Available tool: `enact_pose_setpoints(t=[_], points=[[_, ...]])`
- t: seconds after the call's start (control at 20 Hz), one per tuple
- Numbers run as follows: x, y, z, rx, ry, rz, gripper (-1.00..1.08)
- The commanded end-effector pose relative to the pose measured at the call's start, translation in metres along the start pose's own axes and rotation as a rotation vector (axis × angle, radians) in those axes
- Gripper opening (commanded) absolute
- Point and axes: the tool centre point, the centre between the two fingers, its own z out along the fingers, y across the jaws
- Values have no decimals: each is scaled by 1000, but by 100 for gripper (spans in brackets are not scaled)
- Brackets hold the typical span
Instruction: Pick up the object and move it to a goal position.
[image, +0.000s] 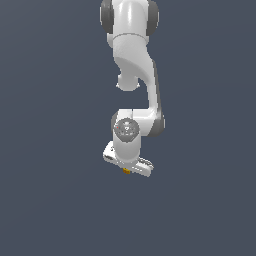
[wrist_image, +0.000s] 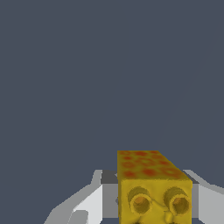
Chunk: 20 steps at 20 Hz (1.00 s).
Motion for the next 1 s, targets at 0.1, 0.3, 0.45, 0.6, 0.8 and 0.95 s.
enact_pose_setpoints(t=[0.1,0.3,0.45,0.6,0.8,0.95], points=[[27,17,-11,0,0,0,-100],[49,29,-20,0,0,0,-100],[61,36,-24,0,0,0,-100],[71,40,-28,0,0,0,-100],[79,45,-31,0,0,0,-100],[82,46,-32,0,0,0,-100]])
